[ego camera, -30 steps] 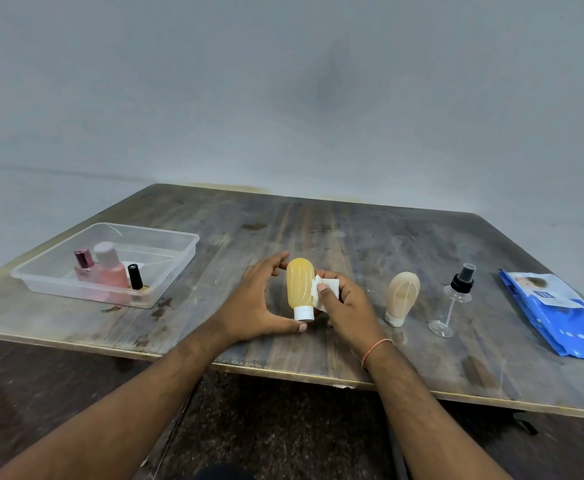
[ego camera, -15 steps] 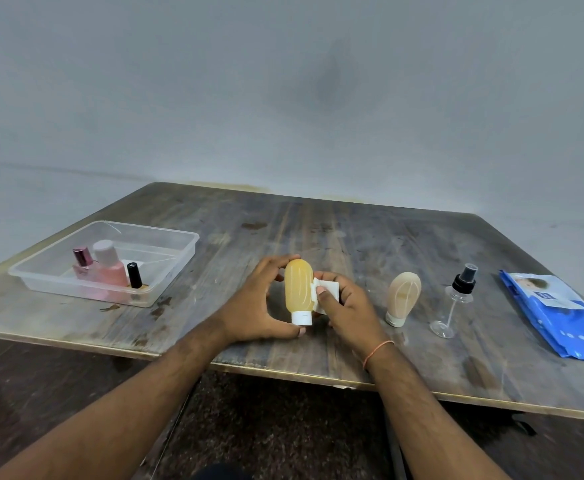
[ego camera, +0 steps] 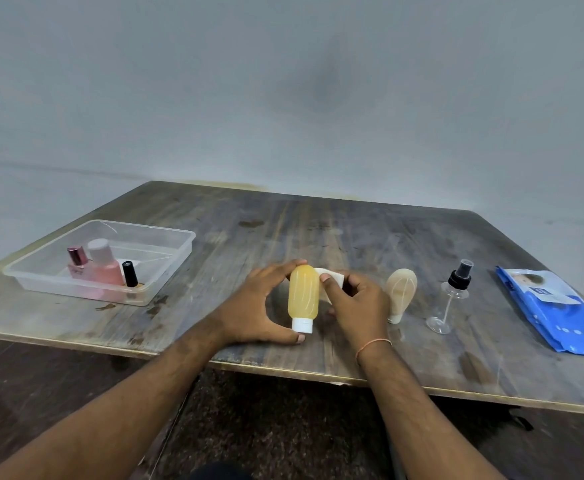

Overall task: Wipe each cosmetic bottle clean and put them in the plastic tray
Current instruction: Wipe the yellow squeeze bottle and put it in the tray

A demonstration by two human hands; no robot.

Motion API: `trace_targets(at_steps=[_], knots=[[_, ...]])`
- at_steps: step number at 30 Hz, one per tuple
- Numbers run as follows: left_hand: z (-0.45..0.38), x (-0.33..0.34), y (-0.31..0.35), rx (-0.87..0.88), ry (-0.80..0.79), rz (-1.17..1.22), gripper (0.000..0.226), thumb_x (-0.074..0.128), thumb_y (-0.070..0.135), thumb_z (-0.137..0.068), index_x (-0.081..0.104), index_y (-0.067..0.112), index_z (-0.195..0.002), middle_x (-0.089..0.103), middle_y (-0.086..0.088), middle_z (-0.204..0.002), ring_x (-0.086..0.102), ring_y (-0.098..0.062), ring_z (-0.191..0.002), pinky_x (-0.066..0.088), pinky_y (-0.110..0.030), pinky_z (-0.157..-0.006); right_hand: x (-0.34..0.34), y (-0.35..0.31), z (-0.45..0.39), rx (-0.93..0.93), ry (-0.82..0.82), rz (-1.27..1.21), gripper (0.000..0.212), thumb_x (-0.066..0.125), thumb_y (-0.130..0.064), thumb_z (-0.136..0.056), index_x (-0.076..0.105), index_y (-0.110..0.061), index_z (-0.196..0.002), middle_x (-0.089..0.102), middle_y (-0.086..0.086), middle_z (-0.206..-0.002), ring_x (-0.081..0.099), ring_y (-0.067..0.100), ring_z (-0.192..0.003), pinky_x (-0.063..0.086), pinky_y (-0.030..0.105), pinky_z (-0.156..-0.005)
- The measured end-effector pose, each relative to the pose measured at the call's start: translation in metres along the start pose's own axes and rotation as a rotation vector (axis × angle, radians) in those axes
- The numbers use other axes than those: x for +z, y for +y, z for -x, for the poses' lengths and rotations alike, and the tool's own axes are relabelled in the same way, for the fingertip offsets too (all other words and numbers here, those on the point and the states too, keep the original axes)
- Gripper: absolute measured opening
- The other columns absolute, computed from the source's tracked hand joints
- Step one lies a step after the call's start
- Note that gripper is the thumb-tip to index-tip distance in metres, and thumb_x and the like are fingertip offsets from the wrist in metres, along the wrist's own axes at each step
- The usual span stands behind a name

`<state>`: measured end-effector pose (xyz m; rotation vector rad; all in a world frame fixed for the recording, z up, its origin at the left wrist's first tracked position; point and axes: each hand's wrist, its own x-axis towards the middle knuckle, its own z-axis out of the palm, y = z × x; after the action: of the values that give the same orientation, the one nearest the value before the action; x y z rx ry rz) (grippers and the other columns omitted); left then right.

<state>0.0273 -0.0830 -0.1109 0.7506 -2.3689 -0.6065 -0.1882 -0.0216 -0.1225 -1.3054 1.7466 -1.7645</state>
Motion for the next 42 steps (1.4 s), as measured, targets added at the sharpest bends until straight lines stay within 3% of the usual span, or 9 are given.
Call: trace_targets(at_steps=[4, 6, 9, 15, 19, 25, 34, 37, 42], knots=[[0.0, 0.0, -0.002, 0.01, 0.008, 0.0, 0.121, 0.101, 0.045, -0.069, 0.026, 0.057, -0.163, 0.039, 0.034, -0.161, 0.035, -0.003, -0.149, 0.04, -0.044, -0.122, -0.001, -0.004, 0.006, -0.155, -0.048, 0.026, 0.024, 0.073, -0.043, -0.093, 0.08, -0.021, -0.094, 0.075, -0.003, -0.087, 0.072, 0.021, -0.082, 0.062, 0.051, -0.075], [0.0, 0.001, -0.004, 0.008, 0.03, 0.008, 0.121, 0.102, 0.043, -0.069, 0.027, 0.06, -0.162, 0.04, 0.036, -0.159, 0.036, 0.001, -0.148, 0.041, -0.039, -0.119, -0.001, -0.007, 0.008, -0.251, -0.081, 0.006, 0.012, 0.075, -0.028, -0.096, 0.084, -0.023, -0.103, 0.074, -0.005, -0.094, 0.071, 0.016, -0.087, 0.061, 0.041, -0.078], [-0.001, 0.001, -0.008, -0.006, 0.075, 0.036, 0.119, 0.102, 0.041, -0.068, 0.029, 0.06, -0.161, 0.043, 0.036, -0.154, 0.04, 0.005, -0.144, 0.042, -0.03, -0.112, -0.001, -0.012, 0.014, -0.342, -0.147, -0.016, 0.022, 0.078, -0.016, -0.092, 0.086, -0.027, -0.11, 0.069, -0.007, -0.096, 0.069, 0.015, -0.086, 0.054, 0.026, -0.072], [-0.003, 0.004, -0.017, 0.017, 0.149, 0.063, 0.116, 0.093, 0.048, -0.064, 0.037, 0.036, -0.166, 0.052, 0.019, -0.151, 0.053, -0.004, -0.137, 0.043, -0.018, -0.099, -0.001, -0.017, 0.024, -0.538, -0.289, 0.012, 0.017, 0.08, -0.02, -0.078, 0.088, -0.026, -0.093, 0.064, -0.004, -0.085, 0.063, 0.018, -0.076, 0.045, 0.026, -0.064], [-0.002, 0.003, -0.014, 0.007, 0.124, 0.049, 0.117, 0.097, 0.045, -0.066, 0.036, 0.038, -0.165, 0.052, 0.022, -0.15, 0.051, -0.002, -0.138, 0.043, -0.021, -0.101, 0.001, -0.015, 0.022, -0.518, -0.219, 0.083, 0.022, 0.077, -0.021, -0.083, 0.087, -0.032, -0.099, 0.063, -0.01, -0.082, 0.062, 0.015, -0.076, 0.046, 0.024, -0.065], [0.001, 0.0, -0.004, 0.08, -0.013, -0.018, 0.121, 0.101, 0.047, -0.068, 0.03, 0.046, -0.167, 0.045, 0.026, -0.162, 0.043, -0.005, -0.149, 0.039, -0.038, -0.123, 0.003, -0.014, 0.016, -0.391, -0.058, 0.117, 0.019, 0.077, -0.027, -0.094, 0.085, -0.031, -0.111, 0.061, -0.011, -0.085, 0.062, 0.013, -0.077, 0.048, 0.027, -0.067], [-0.003, 0.004, -0.014, 0.044, 0.105, -0.042, 0.119, 0.096, 0.053, -0.061, 0.035, 0.046, -0.162, 0.047, 0.026, -0.156, 0.044, -0.002, -0.145, 0.041, -0.044, -0.122, 0.002, -0.014, 0.02, -0.555, -0.279, 0.13, 0.022, 0.085, -0.015, -0.081, 0.087, -0.027, -0.1, 0.063, -0.01, -0.091, 0.063, 0.01, -0.081, 0.044, 0.019, -0.068], [-0.002, 0.003, -0.014, 0.047, 0.114, -0.067, 0.12, 0.095, 0.05, -0.06, 0.029, 0.059, -0.159, 0.044, 0.033, -0.153, 0.044, -0.001, -0.143, 0.04, -0.04, -0.121, 0.003, -0.013, 0.02, -0.616, -0.295, 0.173, 0.016, 0.085, -0.021, -0.079, 0.087, -0.025, -0.094, 0.064, -0.01, -0.088, 0.064, 0.011, -0.082, 0.05, 0.028, -0.067], [-0.002, 0.005, -0.01, 0.084, 0.066, -0.101, 0.116, 0.099, 0.048, -0.064, 0.039, 0.038, -0.162, 0.052, 0.021, -0.152, 0.048, -0.006, -0.143, 0.043, -0.043, -0.12, 0.006, -0.012, 0.021, -0.615, -0.2, 0.238, 0.017, 0.078, -0.032, -0.085, 0.086, -0.028, -0.099, 0.063, -0.01, -0.085, 0.064, 0.012, -0.08, 0.053, 0.038, -0.067]])
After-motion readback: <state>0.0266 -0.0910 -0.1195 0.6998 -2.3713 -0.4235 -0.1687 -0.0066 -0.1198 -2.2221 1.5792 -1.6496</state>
